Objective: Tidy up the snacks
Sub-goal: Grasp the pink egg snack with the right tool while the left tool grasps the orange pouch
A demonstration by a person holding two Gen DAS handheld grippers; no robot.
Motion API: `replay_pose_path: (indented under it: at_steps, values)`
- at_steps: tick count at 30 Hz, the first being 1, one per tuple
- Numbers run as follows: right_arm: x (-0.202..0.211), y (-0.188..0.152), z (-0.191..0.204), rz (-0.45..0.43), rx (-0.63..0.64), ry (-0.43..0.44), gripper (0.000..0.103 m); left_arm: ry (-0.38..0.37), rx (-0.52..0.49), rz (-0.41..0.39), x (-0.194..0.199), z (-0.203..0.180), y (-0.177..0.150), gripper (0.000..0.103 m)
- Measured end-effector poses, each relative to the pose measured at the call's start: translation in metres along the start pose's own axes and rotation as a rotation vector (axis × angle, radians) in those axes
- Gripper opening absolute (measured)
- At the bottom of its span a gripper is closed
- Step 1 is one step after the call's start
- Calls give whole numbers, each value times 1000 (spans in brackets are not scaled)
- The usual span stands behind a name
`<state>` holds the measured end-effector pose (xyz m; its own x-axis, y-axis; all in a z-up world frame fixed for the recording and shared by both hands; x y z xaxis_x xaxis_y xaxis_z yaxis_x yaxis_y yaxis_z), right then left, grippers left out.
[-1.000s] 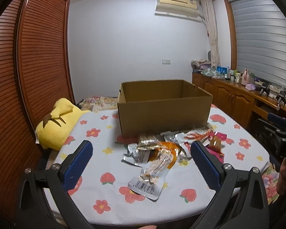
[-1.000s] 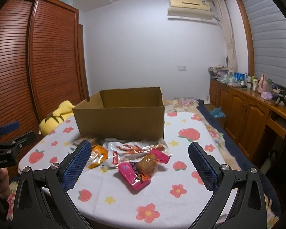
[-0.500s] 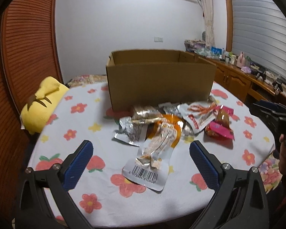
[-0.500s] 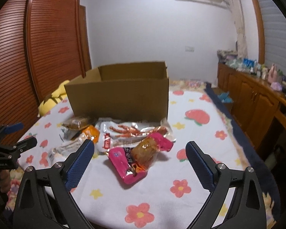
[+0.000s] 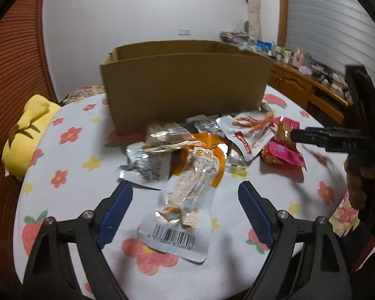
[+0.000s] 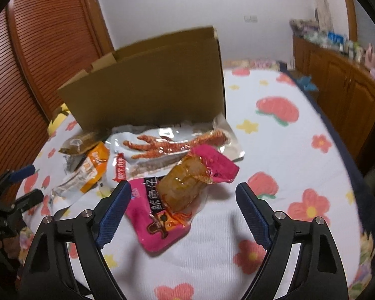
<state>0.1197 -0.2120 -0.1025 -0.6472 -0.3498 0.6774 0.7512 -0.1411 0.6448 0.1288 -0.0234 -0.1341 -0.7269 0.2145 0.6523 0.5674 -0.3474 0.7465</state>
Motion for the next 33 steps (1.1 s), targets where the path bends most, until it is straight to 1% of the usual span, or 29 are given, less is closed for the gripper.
replay_pose_path:
  at_steps: [4,9,11,14,15,17,18,19,21,24,27,31,33]
  values:
    - [-12,2,-4,38,-36,11,87,-54,-24,21,-13,-10,3,85]
    - [-20,9,0,48,-23,-10,87,-72,-35,46,-23,-13,7,83]
    - [-24,12,0,53,-17,-22,85,-77,-37,49,-25,-14,8,82]
    - [-29,14,-5,65,-3,-43,77,-78,-42,54,-27,-15,9,81]
    - [-30,14,-7,69,2,-50,71,-80,-43,56,-28,-16,9,81]
    - [-28,13,-13,81,5,-45,64,-85,-44,59,-29,-16,9,78]
    - [-28,13,-14,88,3,-39,52,-89,-45,61,-30,-17,10,77]
    - [-26,13,-16,90,6,-39,44,-91,-46,63,-30,-17,10,74]
    - [-24,13,-20,85,27,-63,44,-101,-50,72,-33,-18,10,74]
    - [-24,13,-22,100,24,-42,45,-126,-63,85,-36,-20,12,74]
    - [-25,14,-22,100,42,-47,47,-133,-73,104,-40,-21,14,74]
    - [-33,10,-24,91,96,-76,48,-142,-85,137,-49,-18,17,73]
    - [-34,7,-22,69,143,-91,48,-140,-93,157,-54,-15,17,73]
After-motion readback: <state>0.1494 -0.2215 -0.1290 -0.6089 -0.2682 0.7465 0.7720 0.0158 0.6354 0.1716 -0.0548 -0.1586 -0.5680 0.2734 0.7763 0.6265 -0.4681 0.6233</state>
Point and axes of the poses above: each gripper's, at about its wrist camera, not at the fingertips, and x roughly against the way its jaws point, z to its left, y to its top, the point moved 7 cm from there along -x, roughly the way its jaws point, and after that the axes turned 12 degrees about -x, right-handed, at the moved point
